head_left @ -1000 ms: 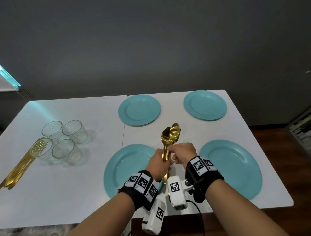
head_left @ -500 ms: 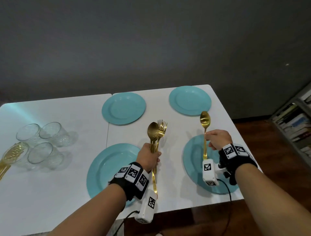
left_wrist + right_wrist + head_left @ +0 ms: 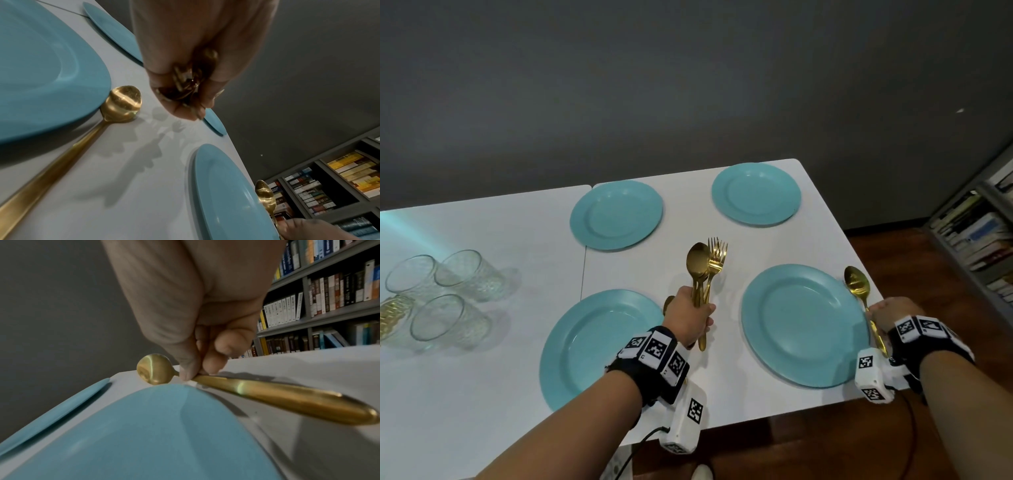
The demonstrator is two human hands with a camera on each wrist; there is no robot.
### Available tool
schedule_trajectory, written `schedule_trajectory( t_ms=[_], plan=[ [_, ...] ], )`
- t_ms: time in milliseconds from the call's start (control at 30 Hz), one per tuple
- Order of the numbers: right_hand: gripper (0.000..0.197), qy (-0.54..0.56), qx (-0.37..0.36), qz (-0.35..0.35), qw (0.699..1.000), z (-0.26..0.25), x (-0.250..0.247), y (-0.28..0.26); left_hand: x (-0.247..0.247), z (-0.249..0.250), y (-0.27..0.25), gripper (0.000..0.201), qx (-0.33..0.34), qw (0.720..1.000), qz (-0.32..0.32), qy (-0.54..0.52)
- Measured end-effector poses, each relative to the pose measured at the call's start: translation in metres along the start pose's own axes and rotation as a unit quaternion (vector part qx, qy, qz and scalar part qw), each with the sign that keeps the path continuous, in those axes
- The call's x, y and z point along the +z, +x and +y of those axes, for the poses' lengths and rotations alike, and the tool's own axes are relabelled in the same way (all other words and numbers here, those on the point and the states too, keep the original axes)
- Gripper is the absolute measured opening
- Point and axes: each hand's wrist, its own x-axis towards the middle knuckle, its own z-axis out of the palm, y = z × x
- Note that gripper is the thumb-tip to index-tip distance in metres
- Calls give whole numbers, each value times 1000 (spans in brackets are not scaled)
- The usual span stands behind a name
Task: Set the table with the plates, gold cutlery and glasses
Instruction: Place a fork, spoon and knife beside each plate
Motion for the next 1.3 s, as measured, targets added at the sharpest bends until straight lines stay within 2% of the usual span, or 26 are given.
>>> schedule_trajectory(
  t_ms=[67, 100, 200, 300, 367, 667, 933, 1033, 1100, 1167, 1233, 1300],
  plan=[
    [33, -11, -14, 5, 1000, 2, 6, 2, 0, 1, 2, 14, 0, 1000, 2, -1],
    [36, -76, -23, -1, 997, 3, 11, 3, 0, 2, 3, 14, -1, 1000, 4, -1],
    [42, -129, -30, 23, 991, 2, 13, 3, 1, 4, 6, 16, -4, 1000, 5, -1],
    [38, -154, -45, 46, 986, -3, 11, 3, 1, 5, 9, 17, -10, 1000, 4, 3],
    [34, -215, -58, 38, 974, -7, 9, 1, 0, 4, 10, 17, -10, 1000, 4, 4],
    [25, -314, -21, 11, 949, -9, 12, 16, -1, 2, 10, 13, -5, 1000, 8, 0],
    [29, -233, 9, 41, 972, -6, 11, 11, -4, 1, 8, 13, 0, 1000, 9, -2],
    [25, -127, 7, 91, 988, -17, 4, -6, -6, 1, 8, 12, 0, 1000, 10, -11],
    [21, -44, -24, 130, 990, -33, -4, -24, -8, 0, 6, 12, -3, 1000, 10, -24],
    [19, 34, -86, 145, 985, -56, -7, -45, -10, 0, 3, 13, -9, 999, 6, -42],
    [17, 86, -153, 117, 978, -82, 0, -65, -13, -1, -1, 14, -9, 998, 3, -57],
    [10, 131, -205, 56, 968, -110, 15, -90, -16, -1, -6, 16, -1, 998, 5, -63]
  ],
)
